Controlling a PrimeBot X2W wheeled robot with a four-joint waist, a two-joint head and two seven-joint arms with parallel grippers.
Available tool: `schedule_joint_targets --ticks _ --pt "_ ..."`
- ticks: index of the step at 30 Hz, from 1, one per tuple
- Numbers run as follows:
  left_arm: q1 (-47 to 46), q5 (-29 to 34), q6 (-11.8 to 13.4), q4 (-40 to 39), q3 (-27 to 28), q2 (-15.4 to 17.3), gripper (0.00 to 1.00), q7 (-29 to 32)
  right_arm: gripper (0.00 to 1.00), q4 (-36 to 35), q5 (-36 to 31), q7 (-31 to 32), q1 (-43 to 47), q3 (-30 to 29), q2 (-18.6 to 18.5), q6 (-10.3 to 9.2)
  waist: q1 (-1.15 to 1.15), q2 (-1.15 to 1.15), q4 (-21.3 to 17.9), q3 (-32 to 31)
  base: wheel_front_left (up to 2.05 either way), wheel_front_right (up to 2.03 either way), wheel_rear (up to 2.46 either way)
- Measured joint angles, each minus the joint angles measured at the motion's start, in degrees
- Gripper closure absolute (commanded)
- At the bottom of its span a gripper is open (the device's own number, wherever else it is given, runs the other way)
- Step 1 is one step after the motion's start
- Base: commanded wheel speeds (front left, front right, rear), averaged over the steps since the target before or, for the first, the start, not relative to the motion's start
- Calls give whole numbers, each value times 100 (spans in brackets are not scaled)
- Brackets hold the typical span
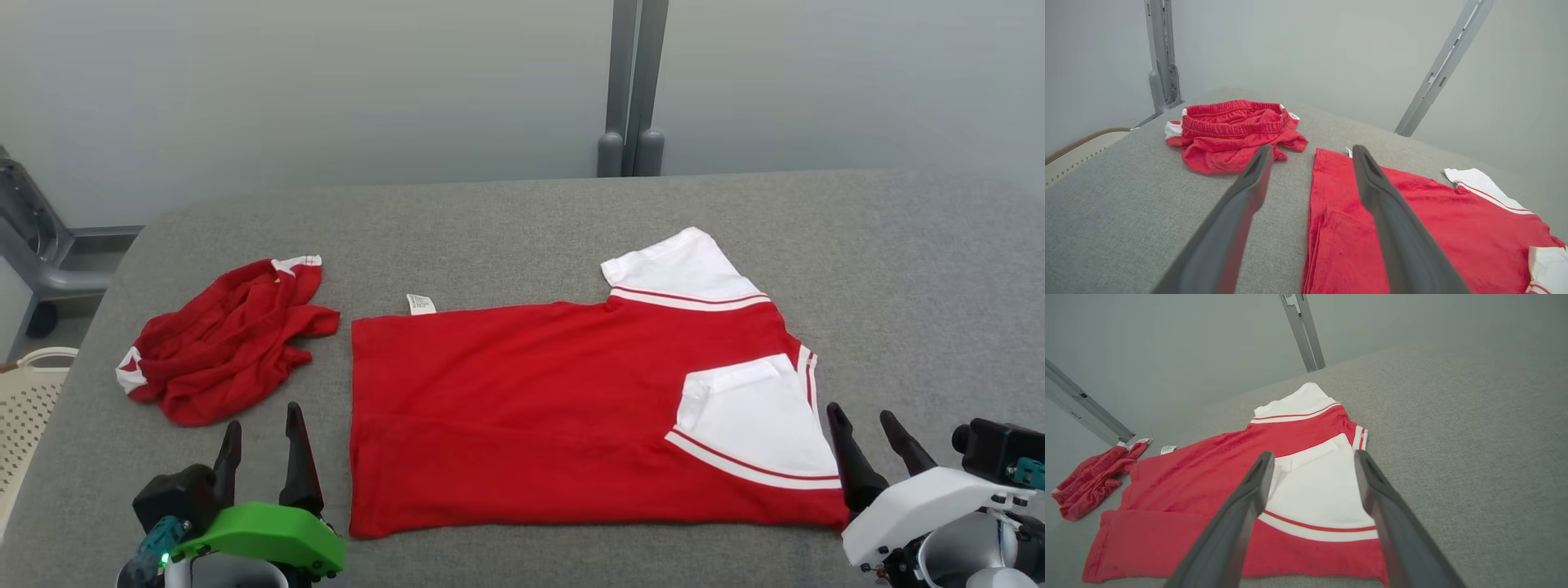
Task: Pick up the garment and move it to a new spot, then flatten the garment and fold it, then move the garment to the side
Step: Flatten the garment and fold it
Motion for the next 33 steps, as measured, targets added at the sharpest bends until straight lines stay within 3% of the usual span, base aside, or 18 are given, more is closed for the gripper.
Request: schedule_joint_targets --ticks 5,10,13,33 --pt "225 11 -414 -342 466 -232 0 -107 0 211 -4 -594 -50 202 19 -1 0 0 68 -126 0 0 0" --pt "641 525 -912 -509 713 -291 0 -122 0 431 76 -1076 -131 659 30 -1 0 0 108 -198 0 0 0" --pt "849 723 -1077 -452 743 -321 0 -122 0 483 -186 -1327 -155 914 32 -1 0 0 124 -227 0 0 0" --pt "1393 1105 -1098 -31 879 -264 0 -122 0 979 -835 -1597 10 927 31 -1 0 0 91 -336 0 0 0"
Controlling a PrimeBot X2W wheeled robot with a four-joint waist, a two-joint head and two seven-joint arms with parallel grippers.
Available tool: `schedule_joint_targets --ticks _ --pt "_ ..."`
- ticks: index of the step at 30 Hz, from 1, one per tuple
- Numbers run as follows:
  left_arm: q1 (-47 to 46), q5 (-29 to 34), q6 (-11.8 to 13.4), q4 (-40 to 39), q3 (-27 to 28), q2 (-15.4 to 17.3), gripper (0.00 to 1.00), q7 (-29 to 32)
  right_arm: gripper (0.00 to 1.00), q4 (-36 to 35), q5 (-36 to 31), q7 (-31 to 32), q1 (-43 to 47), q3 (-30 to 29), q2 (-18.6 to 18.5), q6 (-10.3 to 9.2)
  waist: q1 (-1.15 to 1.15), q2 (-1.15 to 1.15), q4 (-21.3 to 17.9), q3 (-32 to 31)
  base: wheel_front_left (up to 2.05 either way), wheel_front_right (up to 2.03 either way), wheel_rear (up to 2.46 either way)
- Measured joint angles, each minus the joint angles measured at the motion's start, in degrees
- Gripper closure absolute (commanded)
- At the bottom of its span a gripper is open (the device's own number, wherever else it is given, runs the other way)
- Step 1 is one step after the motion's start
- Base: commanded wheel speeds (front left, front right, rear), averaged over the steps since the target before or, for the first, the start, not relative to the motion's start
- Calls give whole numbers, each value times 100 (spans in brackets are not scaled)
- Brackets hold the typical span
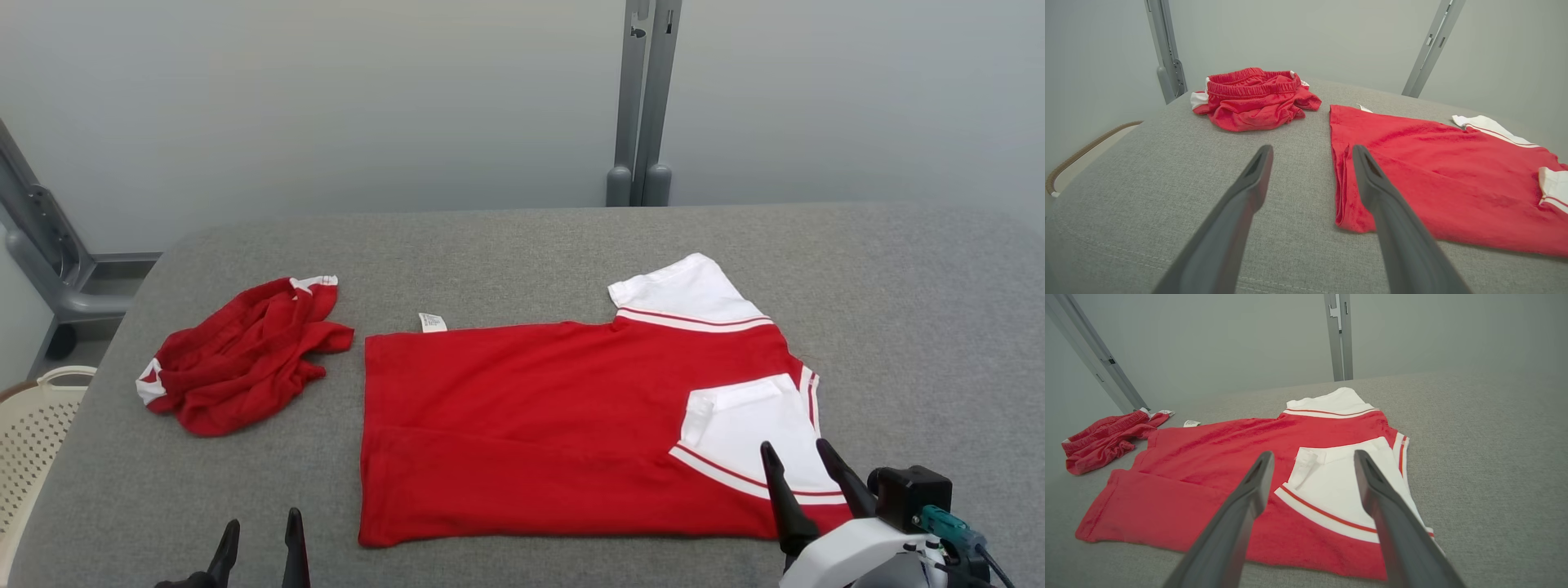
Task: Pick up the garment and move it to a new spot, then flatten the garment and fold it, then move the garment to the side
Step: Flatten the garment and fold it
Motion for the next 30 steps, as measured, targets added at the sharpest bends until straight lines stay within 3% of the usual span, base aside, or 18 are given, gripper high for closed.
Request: schedule_joint_targets --ticks 21,30 --pt "-66 122 -33 123 -68 -45 0 3 0 114 20 -7 -45 -11 0 0 0 0 -86 107 0 0 0" --pt "-553 211 -63 293 -319 -29 0 526 0 247 54 1024 -769 152 -13 0 0 0 -125 295 0 0 0"
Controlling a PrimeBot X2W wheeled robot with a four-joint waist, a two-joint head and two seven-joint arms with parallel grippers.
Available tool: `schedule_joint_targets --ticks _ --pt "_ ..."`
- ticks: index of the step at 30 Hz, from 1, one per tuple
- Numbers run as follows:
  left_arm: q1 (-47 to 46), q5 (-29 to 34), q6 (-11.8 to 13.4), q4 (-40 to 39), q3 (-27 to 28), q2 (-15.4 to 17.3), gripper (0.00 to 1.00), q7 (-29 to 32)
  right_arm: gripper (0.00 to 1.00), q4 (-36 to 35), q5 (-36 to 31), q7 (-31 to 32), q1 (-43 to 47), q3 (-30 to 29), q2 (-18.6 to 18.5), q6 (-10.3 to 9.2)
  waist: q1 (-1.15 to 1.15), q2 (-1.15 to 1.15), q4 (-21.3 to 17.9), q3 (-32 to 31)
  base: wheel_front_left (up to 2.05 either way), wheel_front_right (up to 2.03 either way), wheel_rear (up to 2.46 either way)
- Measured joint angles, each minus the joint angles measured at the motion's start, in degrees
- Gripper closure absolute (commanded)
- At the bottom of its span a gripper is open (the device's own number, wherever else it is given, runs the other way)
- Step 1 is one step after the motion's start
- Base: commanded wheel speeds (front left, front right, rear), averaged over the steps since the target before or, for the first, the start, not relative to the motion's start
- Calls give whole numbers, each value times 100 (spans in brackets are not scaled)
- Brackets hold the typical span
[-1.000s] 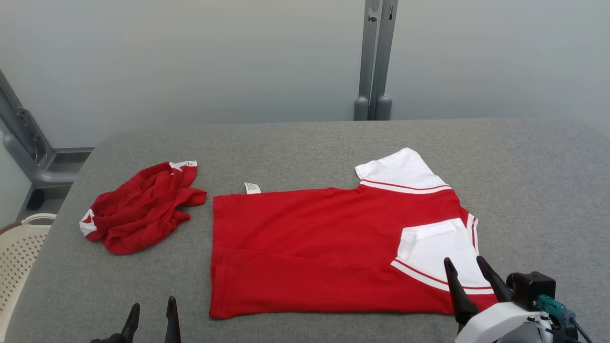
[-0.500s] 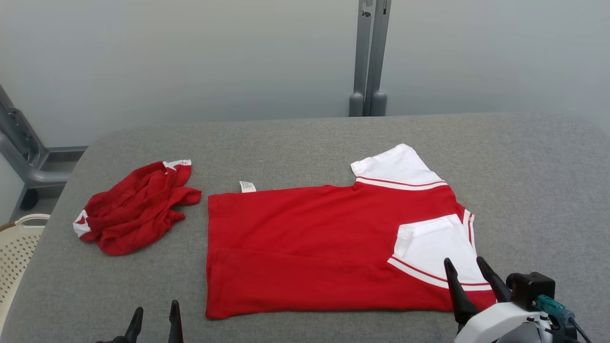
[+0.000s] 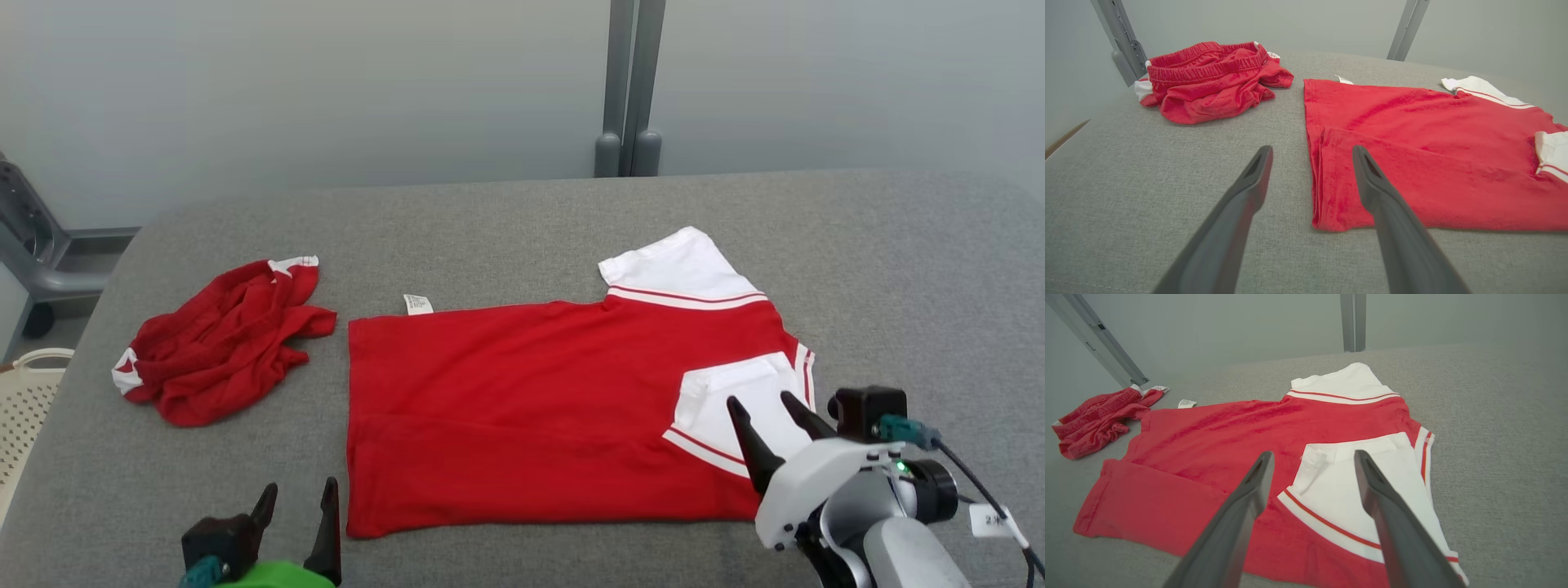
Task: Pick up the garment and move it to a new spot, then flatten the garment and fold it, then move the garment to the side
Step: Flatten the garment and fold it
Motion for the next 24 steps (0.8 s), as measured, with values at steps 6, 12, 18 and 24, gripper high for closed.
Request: schedule_joint_targets --ticks 6,12,18,24 --pt "-1081 73 -114 330 -188 156 0 934 0 165 232 1293 -968 109 -330 0 0 0 23 296 0 0 0" --pt "-2547 105 -174 846 -363 113 0 2047 0 258 457 2402 -2132 392 -968 0 0 0 94 753 0 0 0" --pt "-4037 276 -353 1497 -623 41 0 3016 0 583 670 3127 -3277 557 -1527 0 0 0 177 1331 0 0 0" --pt "-4959 371 -493 2132 -838 -37 0 3713 0 1141 678 3451 -4112 889 -1806 0 1 0 236 1909 0 0 0"
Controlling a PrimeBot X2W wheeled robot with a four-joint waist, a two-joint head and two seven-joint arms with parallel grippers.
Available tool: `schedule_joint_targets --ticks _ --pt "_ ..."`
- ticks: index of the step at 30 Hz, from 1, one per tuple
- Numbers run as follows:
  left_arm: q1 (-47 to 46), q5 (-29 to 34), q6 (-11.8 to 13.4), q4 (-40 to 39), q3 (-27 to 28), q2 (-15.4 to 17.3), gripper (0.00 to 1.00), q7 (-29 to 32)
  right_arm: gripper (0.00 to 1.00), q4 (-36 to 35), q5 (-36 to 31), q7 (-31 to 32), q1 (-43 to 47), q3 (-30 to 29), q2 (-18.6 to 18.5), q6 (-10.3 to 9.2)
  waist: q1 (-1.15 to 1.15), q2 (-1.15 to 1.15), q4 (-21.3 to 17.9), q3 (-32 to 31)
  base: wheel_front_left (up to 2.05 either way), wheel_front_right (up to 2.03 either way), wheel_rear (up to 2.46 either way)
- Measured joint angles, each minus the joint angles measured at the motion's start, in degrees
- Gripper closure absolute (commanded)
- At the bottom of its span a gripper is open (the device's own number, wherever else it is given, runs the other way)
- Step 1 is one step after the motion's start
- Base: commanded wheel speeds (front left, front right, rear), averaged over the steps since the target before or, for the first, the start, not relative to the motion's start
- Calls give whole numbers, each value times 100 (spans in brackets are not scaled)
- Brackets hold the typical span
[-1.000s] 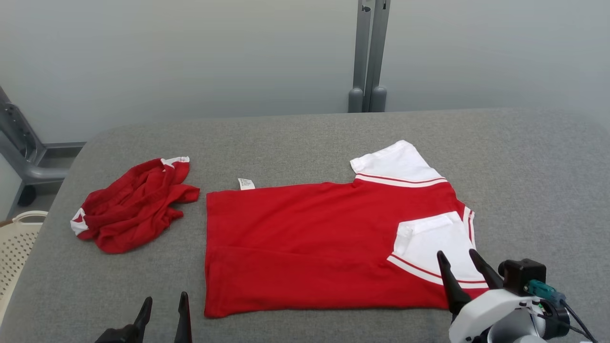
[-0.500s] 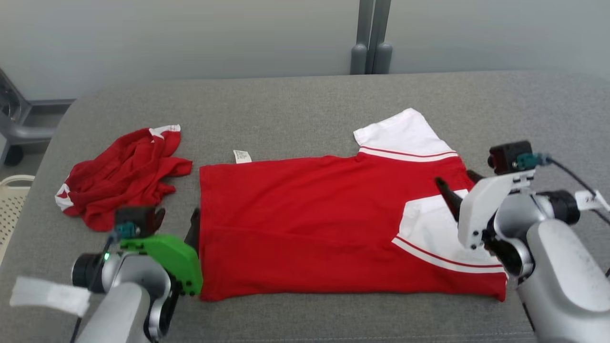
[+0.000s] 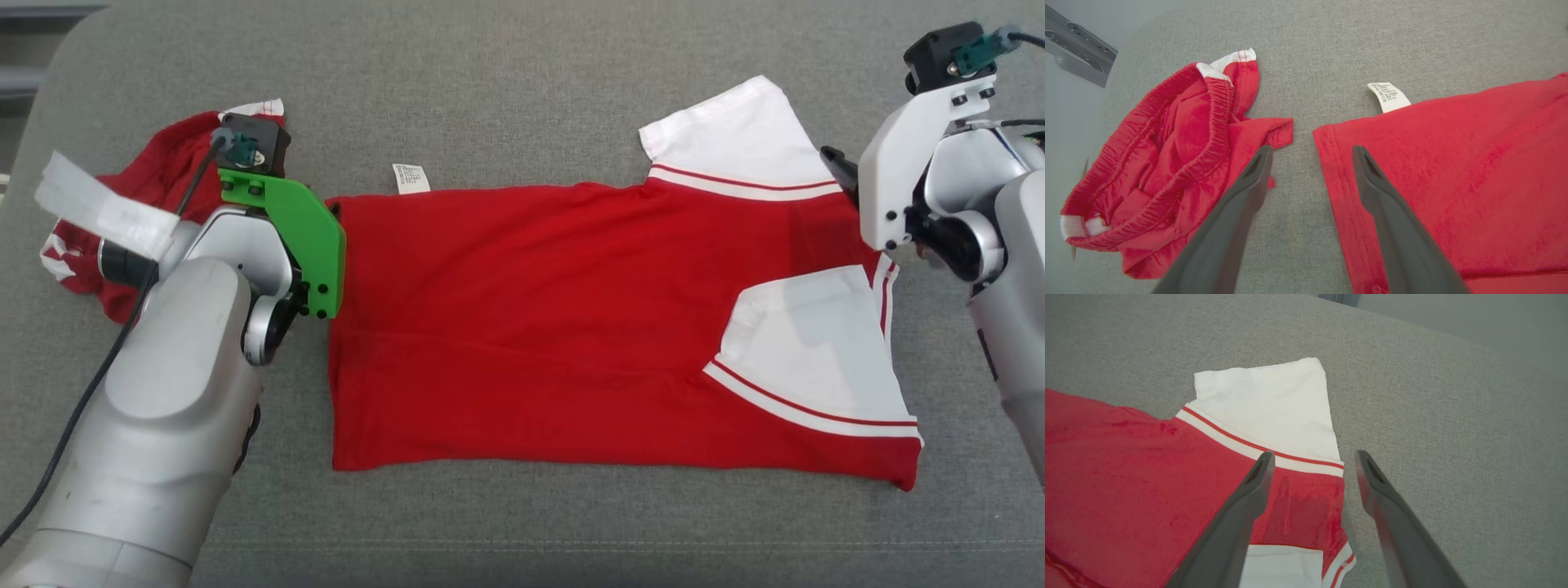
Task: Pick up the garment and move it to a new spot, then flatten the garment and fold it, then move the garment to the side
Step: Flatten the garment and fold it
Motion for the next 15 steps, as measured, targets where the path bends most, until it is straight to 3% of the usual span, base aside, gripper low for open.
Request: schedule_joint_targets --ticks 9,15 --pt "-857 240 36 560 -220 9 0 623 0 476 -23 -22 -925 493 -294 1 0 0 39 622 0 0 0" --pt "-1069 198 40 719 -244 -102 0 642 0 778 -23 -192 -1421 770 -310 1 0 0 54 920 0 0 0"
